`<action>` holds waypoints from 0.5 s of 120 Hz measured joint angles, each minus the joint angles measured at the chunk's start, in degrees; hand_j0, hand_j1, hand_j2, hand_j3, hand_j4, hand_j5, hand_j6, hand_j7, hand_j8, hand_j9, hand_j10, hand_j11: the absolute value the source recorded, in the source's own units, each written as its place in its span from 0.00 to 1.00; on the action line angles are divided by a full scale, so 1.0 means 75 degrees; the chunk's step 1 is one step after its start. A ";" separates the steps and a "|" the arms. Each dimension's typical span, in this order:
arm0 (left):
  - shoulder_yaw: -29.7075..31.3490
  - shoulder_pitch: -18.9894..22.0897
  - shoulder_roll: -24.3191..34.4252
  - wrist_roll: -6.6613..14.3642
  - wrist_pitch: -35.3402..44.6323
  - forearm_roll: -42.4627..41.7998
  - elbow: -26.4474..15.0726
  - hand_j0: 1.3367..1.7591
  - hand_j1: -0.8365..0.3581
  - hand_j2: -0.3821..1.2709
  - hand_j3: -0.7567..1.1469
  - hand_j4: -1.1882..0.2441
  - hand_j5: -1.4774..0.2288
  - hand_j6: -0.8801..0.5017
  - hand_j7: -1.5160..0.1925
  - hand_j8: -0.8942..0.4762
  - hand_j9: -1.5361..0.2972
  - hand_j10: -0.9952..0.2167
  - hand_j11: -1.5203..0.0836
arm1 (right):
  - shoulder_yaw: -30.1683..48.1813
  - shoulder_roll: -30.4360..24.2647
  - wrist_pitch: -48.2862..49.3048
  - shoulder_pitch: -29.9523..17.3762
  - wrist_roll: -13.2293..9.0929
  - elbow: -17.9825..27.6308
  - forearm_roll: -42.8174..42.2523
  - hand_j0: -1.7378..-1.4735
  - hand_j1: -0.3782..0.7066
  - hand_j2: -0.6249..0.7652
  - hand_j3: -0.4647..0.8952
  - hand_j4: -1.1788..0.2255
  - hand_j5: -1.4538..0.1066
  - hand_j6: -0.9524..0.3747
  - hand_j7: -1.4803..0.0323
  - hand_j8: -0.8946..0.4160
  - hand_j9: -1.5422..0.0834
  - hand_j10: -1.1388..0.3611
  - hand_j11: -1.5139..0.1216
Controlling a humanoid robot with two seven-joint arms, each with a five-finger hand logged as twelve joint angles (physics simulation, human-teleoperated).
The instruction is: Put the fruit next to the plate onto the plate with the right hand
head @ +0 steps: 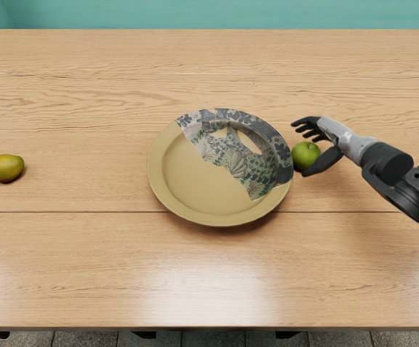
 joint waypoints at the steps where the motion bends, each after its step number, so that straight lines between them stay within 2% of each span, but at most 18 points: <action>1: 0.0000 0.0000 0.0000 0.0000 0.0000 0.0000 0.0000 0.76 0.75 0.26 0.40 0.66 0.68 0.46 0.70 0.47 0.67 0.62 0.75 | -0.0001 0.0001 -0.0001 -0.0002 -0.0002 -0.0002 0.0001 0.30 0.34 0.41 0.34 0.63 0.69 0.50 0.73 0.46 0.72 0.57 0.70; 26: -0.0002 0.0000 0.0000 0.0000 0.0000 0.0000 0.0000 0.76 0.75 0.26 0.40 0.66 0.68 0.46 0.70 0.47 0.67 0.62 0.75 | -0.0009 0.0034 0.0007 -0.0017 -0.0026 -0.0018 0.0011 0.30 0.45 0.40 0.34 0.57 0.61 0.43 0.65 0.39 0.64 0.50 0.62; 35: 0.0000 0.0000 0.0000 0.0000 0.0000 0.0000 0.0000 0.76 0.75 0.26 0.40 0.66 0.68 0.46 0.70 0.47 0.67 0.62 0.75 | -0.0052 0.0134 0.0007 -0.0013 -0.0032 -0.0074 0.0006 0.30 0.47 0.39 0.34 0.55 0.60 0.41 0.63 0.41 0.62 0.49 0.60; 49: -0.0002 0.0000 0.0000 0.0000 0.0000 0.0000 0.0000 0.76 0.75 0.26 0.40 0.66 0.68 0.46 0.70 0.47 0.67 0.62 0.75 | -0.0101 0.0266 0.0019 0.0003 -0.0037 -0.0187 0.0008 0.30 0.50 0.39 0.34 0.53 0.57 0.39 0.61 0.38 0.60 0.48 0.58; 60: -0.0002 0.0000 0.0000 0.0000 0.0000 0.0000 0.0000 0.76 0.75 0.26 0.40 0.66 0.68 0.46 0.70 0.47 0.67 0.62 0.75 | -0.0114 0.0302 0.0054 0.0016 -0.0035 -0.0219 0.0011 0.31 0.51 0.38 0.34 0.51 0.54 0.37 0.58 0.41 0.57 0.48 0.55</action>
